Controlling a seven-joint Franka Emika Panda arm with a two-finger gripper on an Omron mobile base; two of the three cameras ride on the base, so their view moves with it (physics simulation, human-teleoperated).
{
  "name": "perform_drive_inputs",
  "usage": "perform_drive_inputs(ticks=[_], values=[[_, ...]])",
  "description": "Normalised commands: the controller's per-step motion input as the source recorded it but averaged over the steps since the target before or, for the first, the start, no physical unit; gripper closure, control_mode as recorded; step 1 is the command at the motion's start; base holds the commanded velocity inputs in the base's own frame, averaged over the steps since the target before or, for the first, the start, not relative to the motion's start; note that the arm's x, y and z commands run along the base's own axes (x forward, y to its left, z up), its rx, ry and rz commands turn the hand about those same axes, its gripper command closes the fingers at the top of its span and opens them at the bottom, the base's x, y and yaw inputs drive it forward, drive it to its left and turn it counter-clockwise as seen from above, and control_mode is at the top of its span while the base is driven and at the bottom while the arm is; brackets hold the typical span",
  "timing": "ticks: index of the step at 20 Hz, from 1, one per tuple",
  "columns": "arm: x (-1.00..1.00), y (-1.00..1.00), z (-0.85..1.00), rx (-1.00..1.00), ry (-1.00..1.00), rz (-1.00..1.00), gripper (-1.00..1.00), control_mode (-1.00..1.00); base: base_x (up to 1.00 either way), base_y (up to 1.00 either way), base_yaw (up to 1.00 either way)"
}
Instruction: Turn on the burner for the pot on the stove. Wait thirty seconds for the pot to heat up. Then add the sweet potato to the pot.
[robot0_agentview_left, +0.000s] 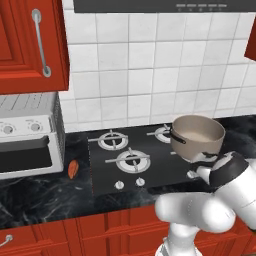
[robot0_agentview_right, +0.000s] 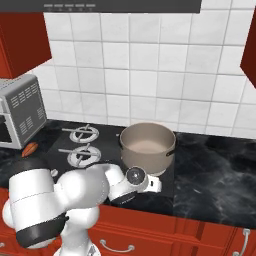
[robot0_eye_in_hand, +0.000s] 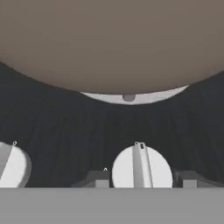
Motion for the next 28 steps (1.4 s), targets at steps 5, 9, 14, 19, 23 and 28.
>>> perform_drive_inputs(ticks=[5,9,14,19,23,28], values=[[0.04,0.40,-0.03,0.21,0.00,0.16,1.00,-1.00,0.00,0.00,0.00],[-0.08,0.00,-0.25,0.04,0.02,0.17,1.00,-1.00,0.00,0.00,0.00],[0.10,-0.18,-0.14,0.03,-0.03,0.15,1.00,-1.00,0.00,0.00,0.00],[0.50,-0.20,-0.58,-0.15,-0.26,-0.10,1.00,-1.00,0.00,0.00,0.00],[0.61,-0.14,-0.80,-0.18,-0.23,-0.25,1.00,-1.00,0.00,0.00,0.00],[0.27,-0.11,-0.84,-0.34,-0.27,-0.36,1.00,-1.00,0.00,0.00,0.00]])
